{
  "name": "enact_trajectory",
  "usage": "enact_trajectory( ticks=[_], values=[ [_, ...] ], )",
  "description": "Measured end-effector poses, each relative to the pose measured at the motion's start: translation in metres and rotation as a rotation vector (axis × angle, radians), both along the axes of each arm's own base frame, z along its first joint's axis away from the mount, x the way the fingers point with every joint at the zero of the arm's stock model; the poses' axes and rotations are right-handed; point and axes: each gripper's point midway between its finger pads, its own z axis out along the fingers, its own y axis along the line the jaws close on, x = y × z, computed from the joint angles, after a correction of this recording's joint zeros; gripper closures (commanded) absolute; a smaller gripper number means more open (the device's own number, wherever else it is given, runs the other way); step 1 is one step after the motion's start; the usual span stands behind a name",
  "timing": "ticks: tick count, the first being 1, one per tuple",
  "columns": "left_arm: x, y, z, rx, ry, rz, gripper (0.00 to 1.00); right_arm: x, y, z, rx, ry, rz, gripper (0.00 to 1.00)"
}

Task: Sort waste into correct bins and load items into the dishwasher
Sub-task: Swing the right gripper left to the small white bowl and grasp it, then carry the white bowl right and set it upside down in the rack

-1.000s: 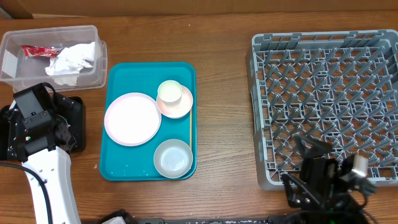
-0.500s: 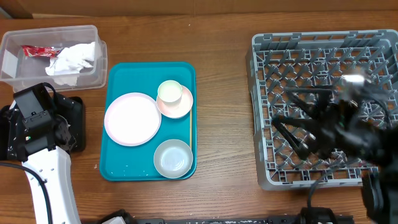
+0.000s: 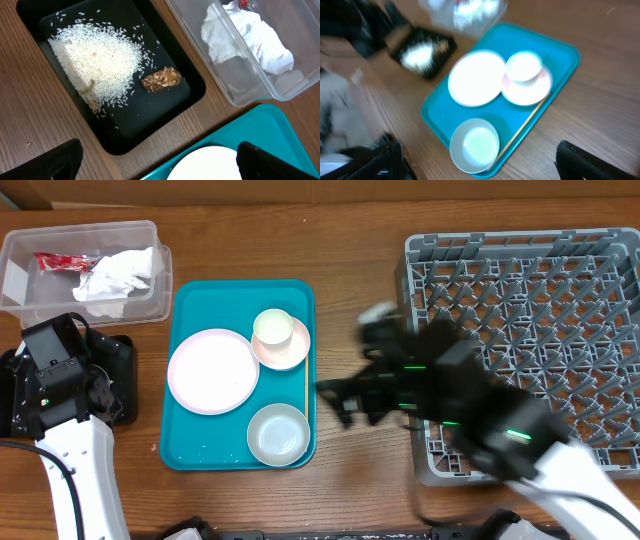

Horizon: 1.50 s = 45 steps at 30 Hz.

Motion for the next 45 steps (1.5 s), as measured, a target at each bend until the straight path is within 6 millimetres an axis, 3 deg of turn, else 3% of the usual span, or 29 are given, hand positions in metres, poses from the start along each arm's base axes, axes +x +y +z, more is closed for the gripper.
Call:
enact_trajectory(
  ticks=[6, 8, 13, 17, 25, 31, 36, 42, 45],
  values=[
    [0.0, 0.0, 0.0, 0.0, 0.0, 0.0, 0.0, -0.014, 0.081, -0.078, -0.132, 0.08, 0.118, 0.0],
    [0.0, 0.0, 0.0, 0.0, 0.0, 0.0, 0.0, -0.022, 0.099, -0.094, -0.128, 0.121, 0.165, 0.0],
    [0.0, 0.0, 0.0, 0.0, 0.0, 0.0, 0.0, -0.036, 0.13, -0.111, -0.064, 0.205, 0.28, 0.0],
    [0.0, 0.0, 0.0, 0.0, 0.0, 0.0, 0.0, -0.038, 0.133, -0.134, -0.081, 0.306, 0.234, 0.07],
    [0.0, 0.0, 0.0, 0.0, 0.0, 0.0, 0.0, -0.047, 0.138, -0.203, -0.224, 0.416, 0.101, 0.13],
    [0.0, 0.0, 0.0, 0.0, 0.0, 0.0, 0.0, -0.06, 0.141, -0.214, -0.287, 0.359, 0.015, 0.21],
    [0.0, 0.0, 0.0, 0.0, 0.0, 0.0, 0.0, -0.055, 0.143, -0.222, -0.297, 0.328, -0.055, 0.27],
    [0.0, 0.0, 0.0, 0.0, 0.0, 0.0, 0.0, -0.061, 0.152, -0.249, -0.324, 0.324, -0.064, 0.35],
    [0.0, 0.0, 0.0, 0.0, 0.0, 0.0, 0.0, -0.066, 0.152, -0.26, -0.35, 0.331, -0.059, 0.44]
  ],
)
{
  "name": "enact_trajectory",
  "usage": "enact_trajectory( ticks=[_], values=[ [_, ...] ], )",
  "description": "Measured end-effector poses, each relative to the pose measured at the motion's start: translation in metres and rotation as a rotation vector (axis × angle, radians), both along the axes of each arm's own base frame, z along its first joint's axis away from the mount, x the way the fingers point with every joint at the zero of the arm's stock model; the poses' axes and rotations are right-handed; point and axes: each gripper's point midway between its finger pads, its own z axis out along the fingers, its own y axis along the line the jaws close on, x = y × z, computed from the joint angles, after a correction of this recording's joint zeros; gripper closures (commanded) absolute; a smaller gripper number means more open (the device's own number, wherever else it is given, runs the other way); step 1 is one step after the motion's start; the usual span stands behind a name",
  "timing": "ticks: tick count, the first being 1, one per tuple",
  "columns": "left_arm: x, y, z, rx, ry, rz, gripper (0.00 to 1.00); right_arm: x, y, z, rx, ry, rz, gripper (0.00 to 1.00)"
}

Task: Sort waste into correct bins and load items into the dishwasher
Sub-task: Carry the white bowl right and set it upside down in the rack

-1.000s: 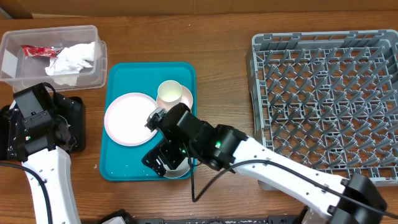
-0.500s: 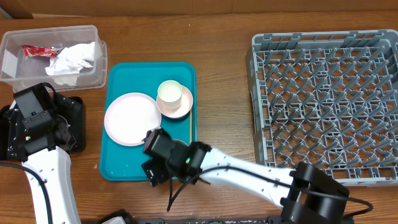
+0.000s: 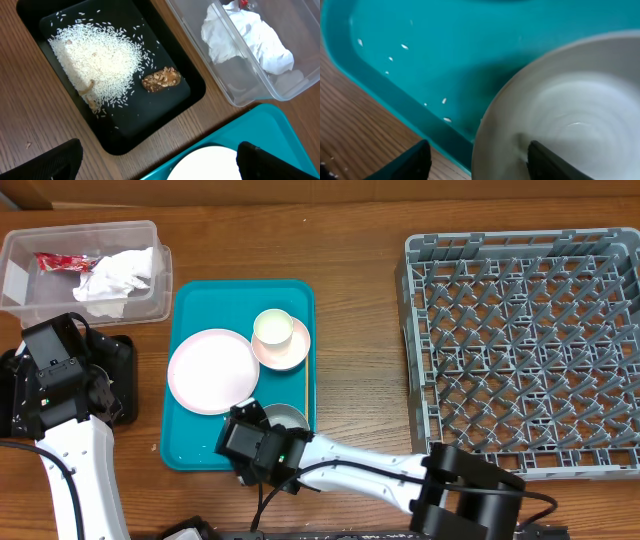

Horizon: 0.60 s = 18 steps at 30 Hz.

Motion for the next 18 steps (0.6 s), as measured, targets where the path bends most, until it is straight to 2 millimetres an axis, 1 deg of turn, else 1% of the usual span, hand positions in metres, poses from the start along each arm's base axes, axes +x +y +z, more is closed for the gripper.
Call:
enact_trajectory(
  ticks=[2, 5, 15, 16, 18],
  values=[
    [0.0, 0.0, 0.0, 0.0, 0.0, 0.0, 0.0, 0.0, 0.0, -0.001, -0.002, 0.001, -0.008, 0.52],
    [0.0, 0.0, 0.0, 0.0, 0.0, 0.0, 0.0, 0.002, 0.0, 0.0, -0.001, -0.007, -0.012, 0.57],
    [0.0, 0.0, 0.0, 0.0, 0.0, 0.0, 0.0, 0.002, -0.001, 0.001, -0.008, -0.006, -0.015, 0.94],
    [0.0, 0.0, 0.0, 0.0, 0.0, 0.0, 0.0, 0.003, 0.002, 0.004, -0.002, -0.013, -0.012, 0.96],
    [0.0, 0.0, 0.0, 0.0, 0.0, 0.0, 0.0, 0.006, 0.006, 0.01, 0.01, -0.02, -0.01, 0.96]
  ],
)
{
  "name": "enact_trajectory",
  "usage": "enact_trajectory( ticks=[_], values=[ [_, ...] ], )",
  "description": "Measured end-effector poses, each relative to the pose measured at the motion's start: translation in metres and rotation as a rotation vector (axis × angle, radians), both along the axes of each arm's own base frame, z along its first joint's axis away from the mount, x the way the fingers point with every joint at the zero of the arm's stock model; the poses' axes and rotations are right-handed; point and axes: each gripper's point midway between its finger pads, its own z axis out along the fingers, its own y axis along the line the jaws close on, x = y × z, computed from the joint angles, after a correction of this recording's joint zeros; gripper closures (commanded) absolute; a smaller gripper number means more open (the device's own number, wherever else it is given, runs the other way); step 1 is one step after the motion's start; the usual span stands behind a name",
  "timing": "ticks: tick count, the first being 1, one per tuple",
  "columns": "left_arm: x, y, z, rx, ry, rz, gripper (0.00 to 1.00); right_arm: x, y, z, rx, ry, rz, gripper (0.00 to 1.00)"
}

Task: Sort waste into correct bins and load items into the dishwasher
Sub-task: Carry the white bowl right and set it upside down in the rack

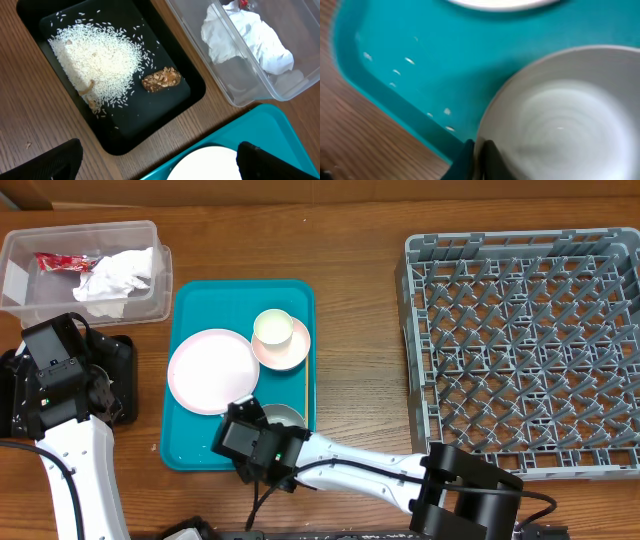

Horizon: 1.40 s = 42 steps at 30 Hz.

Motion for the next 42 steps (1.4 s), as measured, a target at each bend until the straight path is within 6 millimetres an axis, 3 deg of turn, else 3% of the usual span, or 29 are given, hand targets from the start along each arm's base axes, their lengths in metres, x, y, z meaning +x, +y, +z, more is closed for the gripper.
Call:
enact_trajectory(
  ticks=[4, 8, 11, 13, 16, 20, 24, 27, 30, 33, 36, 42],
  values=[
    [0.0, 0.0, 0.0, 0.0, 0.0, 0.0, 0.0, 0.004, 0.012, 0.019, 0.032, -0.007, 0.001, 0.96],
    [0.0, 0.0, 0.0, 0.0, 0.0, 0.0, 0.0, 0.003, 0.011, 0.028, 0.01, 0.011, 0.003, 0.96],
    [0.0, 0.0, 0.0, 0.0, 0.0, 0.0, 0.0, 0.006, -0.001, 0.036, -0.035, 0.029, -0.013, 0.96],
    [0.0, 0.0, 0.0, 0.0, 0.0, 0.0, 0.0, 0.019, -0.017, 0.052, -0.055, 0.044, -0.052, 0.96],
    [0.0, 0.0, 0.0, 0.0, 0.0, 0.0, 0.0, 0.059, -0.049, 0.093, -0.03, 0.047, -0.152, 0.96],
    [0.0, 0.0, 0.0, 0.0, 0.0, 0.0, 0.0, 0.131, -0.122, 0.169, 0.114, -0.007, -0.317, 0.96],
    [0.0, 0.0, 0.0, 0.0, 0.0, 0.0, 0.0, 0.191, -0.235, 0.238, 0.296, -0.086, -0.486, 0.96],
    [0.0, 0.0, 0.0, 0.0, 0.0, 0.0, 0.0, 0.218, -0.317, 0.268, 0.429, -0.137, -0.567, 0.96],
    [0.0, 0.0, 0.0, 0.0, 0.0, 0.0, 0.0, 0.229, -0.374, 0.276, 0.552, -0.142, -0.581, 0.96],
    [0.0, 0.0, 0.0, 0.0, 0.0, 0.0, 0.0, 0.234, -0.398, 0.272, 0.673, -0.117, -0.535, 0.96],
    [0.0, 0.0, 0.0, 0.0, 0.0, 0.0, 0.0, 0.24, -0.412, 0.249, 0.785, -0.032, -0.511, 0.96],
    [0.0, 0.0, 0.0, 0.0, 0.0, 0.0, 0.0, 0.264, -0.413, 0.189, 0.911, 0.127, -0.484, 0.96]
  ],
)
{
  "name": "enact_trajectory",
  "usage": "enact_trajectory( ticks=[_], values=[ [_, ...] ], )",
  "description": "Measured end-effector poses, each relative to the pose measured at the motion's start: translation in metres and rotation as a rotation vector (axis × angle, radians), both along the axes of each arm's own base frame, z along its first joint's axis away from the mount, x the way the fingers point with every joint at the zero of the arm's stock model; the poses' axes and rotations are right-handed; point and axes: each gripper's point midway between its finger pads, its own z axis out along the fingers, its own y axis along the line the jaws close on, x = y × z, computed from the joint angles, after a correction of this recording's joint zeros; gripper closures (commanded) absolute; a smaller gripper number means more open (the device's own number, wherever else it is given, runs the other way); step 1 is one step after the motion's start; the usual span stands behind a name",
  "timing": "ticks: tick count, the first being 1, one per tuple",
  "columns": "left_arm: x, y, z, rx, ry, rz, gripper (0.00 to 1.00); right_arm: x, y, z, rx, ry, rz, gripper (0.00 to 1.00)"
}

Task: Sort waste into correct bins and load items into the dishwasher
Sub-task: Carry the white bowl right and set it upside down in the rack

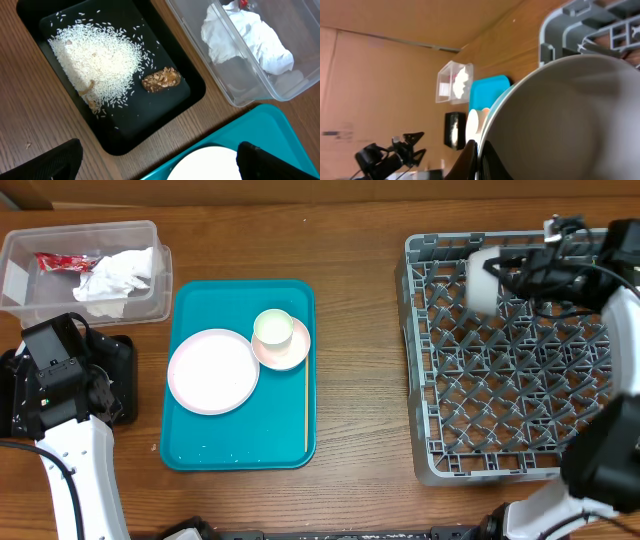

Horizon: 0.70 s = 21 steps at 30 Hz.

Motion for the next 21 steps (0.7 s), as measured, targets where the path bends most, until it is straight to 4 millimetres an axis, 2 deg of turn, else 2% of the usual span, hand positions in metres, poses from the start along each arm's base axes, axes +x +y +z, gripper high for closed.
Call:
enact_trajectory(
  ticks=[6, 12, 19, 21],
  values=[
    [0.0, 0.0, 0.0, 0.0, 0.0, 0.0, 0.0, 0.019, -0.001, -0.02, 0.082, -0.034, 0.038, 0.96],
    [0.0, 0.0, 0.0, 0.0, 0.0, 0.0, 0.0, 0.022, -0.007, -0.028, 0.102, 0.011, 0.015, 0.96],
    [0.0, 0.0, 0.0, 0.0, 0.0, 0.0, 0.0, 0.023, -0.036, -0.032, 0.102, 0.052, -0.07, 0.96],
    [0.0, 0.0, 0.0, 0.0, 0.0, 0.0, 0.0, 0.022, -0.045, -0.034, 0.101, 0.066, -0.096, 0.92]
  ],
)
